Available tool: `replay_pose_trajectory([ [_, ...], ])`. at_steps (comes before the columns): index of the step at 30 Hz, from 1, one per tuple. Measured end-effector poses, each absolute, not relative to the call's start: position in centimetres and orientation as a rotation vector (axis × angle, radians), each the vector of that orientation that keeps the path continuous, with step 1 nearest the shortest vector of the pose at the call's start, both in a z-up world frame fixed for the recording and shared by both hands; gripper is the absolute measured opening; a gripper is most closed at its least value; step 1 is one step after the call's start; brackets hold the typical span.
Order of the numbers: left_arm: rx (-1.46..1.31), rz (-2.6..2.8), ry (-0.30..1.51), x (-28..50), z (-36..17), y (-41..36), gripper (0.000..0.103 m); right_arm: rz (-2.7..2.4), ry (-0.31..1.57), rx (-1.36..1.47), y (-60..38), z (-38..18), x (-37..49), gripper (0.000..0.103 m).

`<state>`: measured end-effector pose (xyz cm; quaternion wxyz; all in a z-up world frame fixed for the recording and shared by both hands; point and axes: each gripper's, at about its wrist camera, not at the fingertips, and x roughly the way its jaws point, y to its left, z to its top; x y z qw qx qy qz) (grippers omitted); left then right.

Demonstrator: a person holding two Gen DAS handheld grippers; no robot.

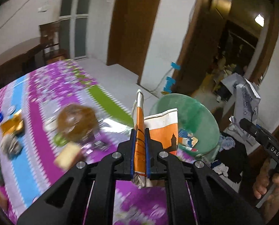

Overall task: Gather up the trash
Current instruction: 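Carry the wipes packet and orange items with both grippers over the green bin, then open both grippers to drop the wipes and orange items into the bin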

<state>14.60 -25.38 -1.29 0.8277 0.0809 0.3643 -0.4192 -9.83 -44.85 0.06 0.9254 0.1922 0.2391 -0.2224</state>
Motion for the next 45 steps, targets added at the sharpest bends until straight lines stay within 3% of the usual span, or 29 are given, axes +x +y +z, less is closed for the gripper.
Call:
replay_pose_trajectory([
  [11, 0.378, -0.871, 0.714, 12.8, -2.4, -37.7, 0.007, -0.514, 0.66, 0.54, -55.2, -2.0, -8.7, 0.042],
  [19, 0.461, -0.881, 0.69, 12.2, -2.8, -42.3, 0.007, -0.612, 0.84, 0.553, -61.0, -4.1, -6.7, 0.042],
  [25, 0.542, -0.89, 0.688, 11.5, -3.9, -44.3, 0.007, -0.631, 0.931, 0.475, -60.7, -5.2, -4.4, 0.042],
  [45, 0.579, -0.891, 0.689, 11.5, -4.7, -46.0, 0.007, -0.619, 0.963, 0.515, -61.1, -6.5, -2.5, 0.042],
])
